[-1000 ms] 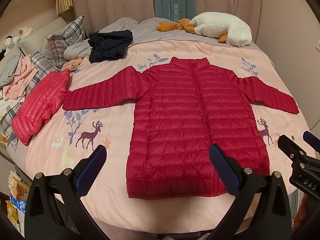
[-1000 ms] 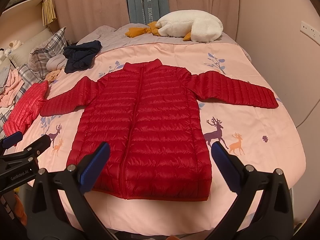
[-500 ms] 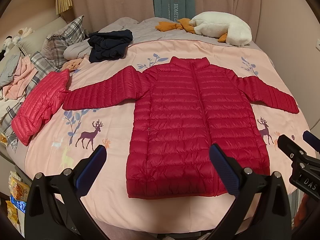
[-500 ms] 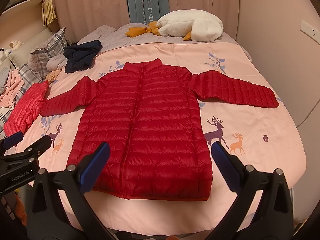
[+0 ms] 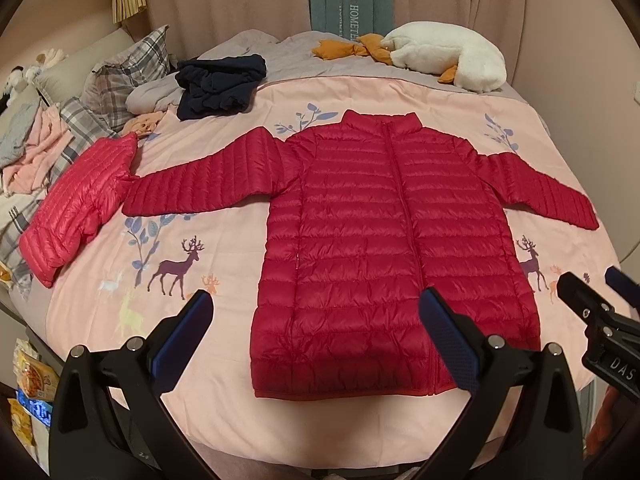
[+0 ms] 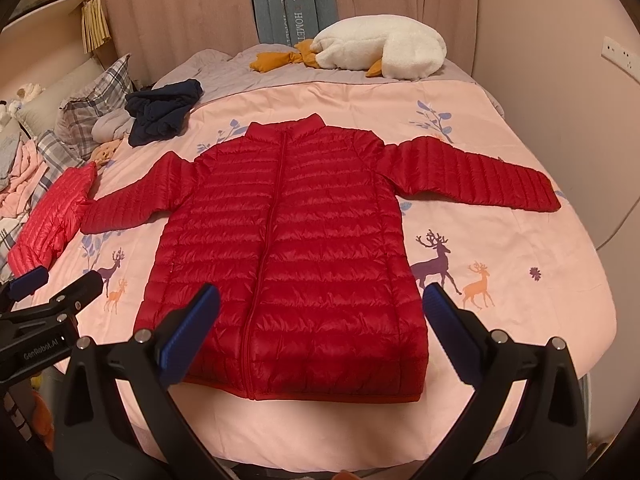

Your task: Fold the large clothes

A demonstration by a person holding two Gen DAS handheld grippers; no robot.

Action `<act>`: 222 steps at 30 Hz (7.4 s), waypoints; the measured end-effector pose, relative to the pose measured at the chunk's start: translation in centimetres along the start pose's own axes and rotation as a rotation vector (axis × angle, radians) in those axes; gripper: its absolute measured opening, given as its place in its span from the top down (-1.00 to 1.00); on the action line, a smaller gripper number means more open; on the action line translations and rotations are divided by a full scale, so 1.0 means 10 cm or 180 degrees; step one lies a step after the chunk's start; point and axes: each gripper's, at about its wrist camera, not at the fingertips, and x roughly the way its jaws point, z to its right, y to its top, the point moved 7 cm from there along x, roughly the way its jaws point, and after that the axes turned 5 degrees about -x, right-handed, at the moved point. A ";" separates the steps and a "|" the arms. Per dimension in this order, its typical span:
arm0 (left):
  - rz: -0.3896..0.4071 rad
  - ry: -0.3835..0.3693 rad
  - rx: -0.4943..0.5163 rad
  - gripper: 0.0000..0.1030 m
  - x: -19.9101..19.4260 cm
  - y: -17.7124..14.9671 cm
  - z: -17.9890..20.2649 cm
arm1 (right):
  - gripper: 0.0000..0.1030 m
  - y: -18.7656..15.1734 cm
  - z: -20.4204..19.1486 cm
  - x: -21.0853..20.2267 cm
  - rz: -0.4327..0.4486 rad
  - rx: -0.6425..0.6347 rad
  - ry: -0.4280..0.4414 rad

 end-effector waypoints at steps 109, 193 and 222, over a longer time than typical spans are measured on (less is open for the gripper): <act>-0.0140 -0.0952 0.0620 -0.43 2.31 0.91 1.09 | -0.96 0.03 1.03 1.79 -0.0491 0.1508 0.0962; -0.0269 -0.0223 0.0218 -0.47 2.94 1.03 0.06 | -0.17 1.01 0.16 3.30 -0.0226 -0.0201 -0.0195; -0.0325 -0.0262 0.0148 -0.65 2.94 0.95 -0.07 | -0.31 0.91 0.19 3.29 -0.0217 -0.0161 -0.0197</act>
